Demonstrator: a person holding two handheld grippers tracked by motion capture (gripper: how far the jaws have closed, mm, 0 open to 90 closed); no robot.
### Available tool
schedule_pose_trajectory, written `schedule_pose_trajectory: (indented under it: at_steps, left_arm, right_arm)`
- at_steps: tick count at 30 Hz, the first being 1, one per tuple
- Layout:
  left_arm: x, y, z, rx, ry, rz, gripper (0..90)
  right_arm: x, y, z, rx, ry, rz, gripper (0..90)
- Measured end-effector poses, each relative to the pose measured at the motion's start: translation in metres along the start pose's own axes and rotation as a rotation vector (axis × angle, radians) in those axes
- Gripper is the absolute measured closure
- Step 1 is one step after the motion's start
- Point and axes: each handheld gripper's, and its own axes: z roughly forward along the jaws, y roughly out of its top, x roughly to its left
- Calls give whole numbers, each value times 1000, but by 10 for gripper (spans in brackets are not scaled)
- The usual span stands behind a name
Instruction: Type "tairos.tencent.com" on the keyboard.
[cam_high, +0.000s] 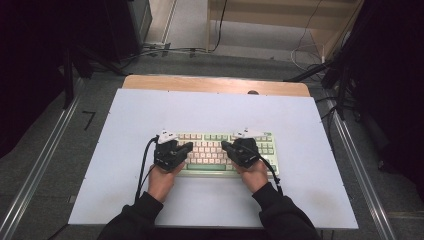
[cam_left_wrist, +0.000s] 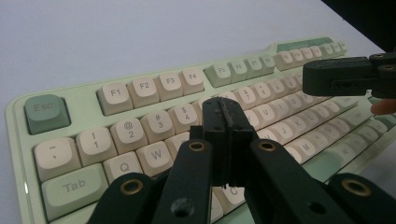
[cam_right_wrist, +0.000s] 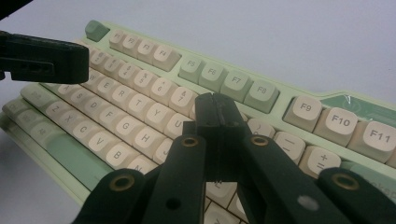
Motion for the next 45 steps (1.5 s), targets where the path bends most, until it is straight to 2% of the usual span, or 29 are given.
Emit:
schedule_pose_trajectory:
  at_steps: [24, 45]
  left_arm:
    - [4, -3, -7, -2, 11, -15, 900]
    - [7, -4, -8, -2, 10, -16, 900]
  right_arm:
    - [-4, -1, -1, 4, -7, 6, 877]
    - [-6, -7, 10, 50, -38, -7, 877]
